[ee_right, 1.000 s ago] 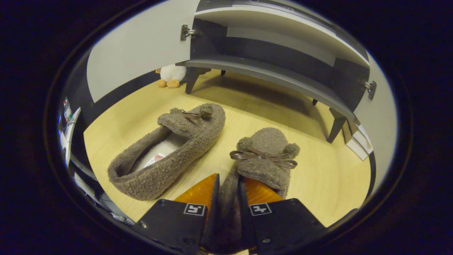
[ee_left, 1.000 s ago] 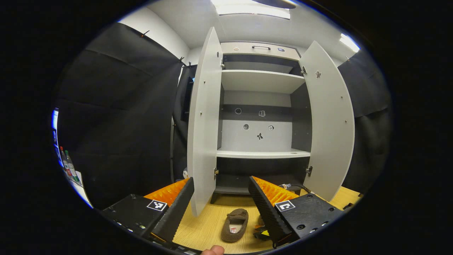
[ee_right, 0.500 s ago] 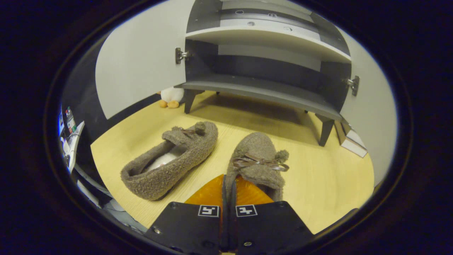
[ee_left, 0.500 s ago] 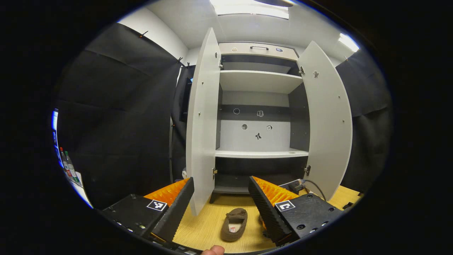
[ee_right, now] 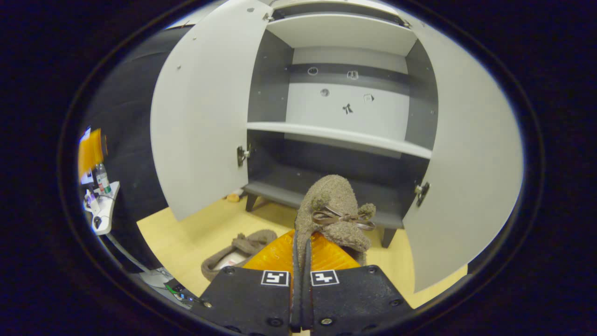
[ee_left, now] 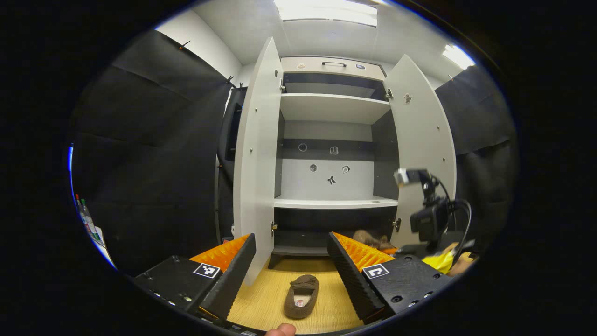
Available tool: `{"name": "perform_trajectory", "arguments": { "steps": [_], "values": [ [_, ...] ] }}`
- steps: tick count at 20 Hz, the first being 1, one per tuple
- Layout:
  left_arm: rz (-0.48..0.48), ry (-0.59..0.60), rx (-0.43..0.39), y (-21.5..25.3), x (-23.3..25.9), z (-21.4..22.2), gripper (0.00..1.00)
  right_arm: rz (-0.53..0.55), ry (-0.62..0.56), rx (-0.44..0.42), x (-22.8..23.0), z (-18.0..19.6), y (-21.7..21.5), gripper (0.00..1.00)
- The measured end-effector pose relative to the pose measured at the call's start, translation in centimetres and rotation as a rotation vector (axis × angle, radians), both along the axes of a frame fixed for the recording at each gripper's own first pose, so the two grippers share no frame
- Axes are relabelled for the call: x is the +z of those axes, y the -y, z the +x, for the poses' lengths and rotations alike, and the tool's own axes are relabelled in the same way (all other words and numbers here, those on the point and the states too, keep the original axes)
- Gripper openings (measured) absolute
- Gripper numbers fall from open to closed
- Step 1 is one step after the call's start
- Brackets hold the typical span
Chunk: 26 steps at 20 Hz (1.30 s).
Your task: Grab one shoe with the right hand and put it into the shoe cabinet, grab the other shoe with the left hand and put it into the shoe cabinet; then close the right door with the right hand and the left door with the left hand.
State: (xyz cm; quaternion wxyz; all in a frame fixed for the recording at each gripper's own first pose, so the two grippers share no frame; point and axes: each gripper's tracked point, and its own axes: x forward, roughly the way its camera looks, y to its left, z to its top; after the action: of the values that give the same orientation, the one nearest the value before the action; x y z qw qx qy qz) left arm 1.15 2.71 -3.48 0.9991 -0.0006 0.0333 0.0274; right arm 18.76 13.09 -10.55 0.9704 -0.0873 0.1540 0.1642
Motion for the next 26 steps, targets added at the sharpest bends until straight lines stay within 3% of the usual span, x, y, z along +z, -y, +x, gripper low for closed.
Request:
{"name": "perform_trajectory", "arguments": {
  "steps": [4,11,16,21,23,25,26],
  "values": [
    [-0.004,0.016,-0.016,0.7,0.6,0.1,0.95,-0.072,0.087,-0.031,7.5,4.9,1.0,0.04],
    [-0.011,0.017,-0.017,1.0,0.6,-0.2,0.95,-0.164,0.064,-0.138,14.9,16.3,1.9,0.04],
    [-0.001,0.021,-0.002,0.3,0.6,-0.2,0.95,-0.193,-0.039,-0.181,14.7,22.1,1.8,0.04],
    [-0.008,-0.006,0.020,-0.4,0.0,0.0,0.95,-0.215,-0.116,-0.212,13.4,24.5,1.5,0.05],
    [-0.011,0.001,0.025,-0.6,0.0,0.1,0.95,-0.168,-0.161,-0.237,12.4,25.1,1.1,0.05],
    [-0.011,0.002,0.035,-0.8,0.2,0.2,0.95,-0.145,-0.132,-0.278,12.8,25.9,1.2,0.14],
    [-0.012,0.000,0.040,-1.0,0.1,0.1,0.95,-0.149,-0.114,-0.287,13.4,26.0,1.3,0.29]
  ]
}}
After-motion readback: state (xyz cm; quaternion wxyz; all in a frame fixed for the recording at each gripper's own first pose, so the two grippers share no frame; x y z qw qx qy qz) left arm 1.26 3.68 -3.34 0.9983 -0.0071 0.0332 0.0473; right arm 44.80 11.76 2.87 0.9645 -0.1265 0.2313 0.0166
